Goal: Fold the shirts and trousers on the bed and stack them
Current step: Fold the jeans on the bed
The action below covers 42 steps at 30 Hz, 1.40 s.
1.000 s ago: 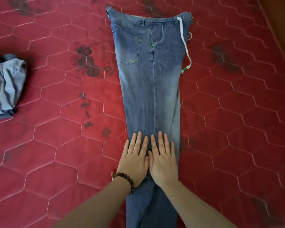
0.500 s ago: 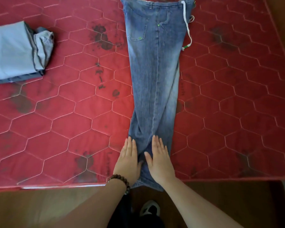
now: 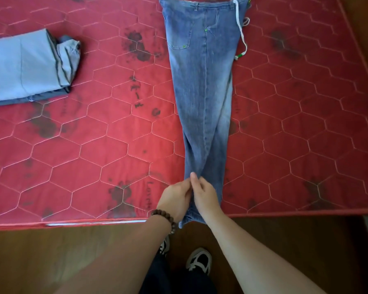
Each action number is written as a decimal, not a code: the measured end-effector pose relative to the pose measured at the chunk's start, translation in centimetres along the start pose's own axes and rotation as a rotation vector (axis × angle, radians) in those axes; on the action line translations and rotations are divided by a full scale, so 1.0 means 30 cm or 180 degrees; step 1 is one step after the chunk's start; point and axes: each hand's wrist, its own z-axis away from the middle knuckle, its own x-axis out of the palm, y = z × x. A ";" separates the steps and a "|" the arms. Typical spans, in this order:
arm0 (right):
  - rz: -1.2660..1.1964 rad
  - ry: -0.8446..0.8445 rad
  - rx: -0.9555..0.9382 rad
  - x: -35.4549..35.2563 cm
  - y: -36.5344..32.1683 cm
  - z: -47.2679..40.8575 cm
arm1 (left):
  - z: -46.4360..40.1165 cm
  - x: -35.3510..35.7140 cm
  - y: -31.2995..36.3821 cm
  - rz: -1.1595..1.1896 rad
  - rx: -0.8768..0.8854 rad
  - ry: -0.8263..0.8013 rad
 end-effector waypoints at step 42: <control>-0.1566 -0.0195 0.0816 -0.193 -0.320 0.052 | -0.035 -0.195 0.303 -0.0061 0.0310 0.0234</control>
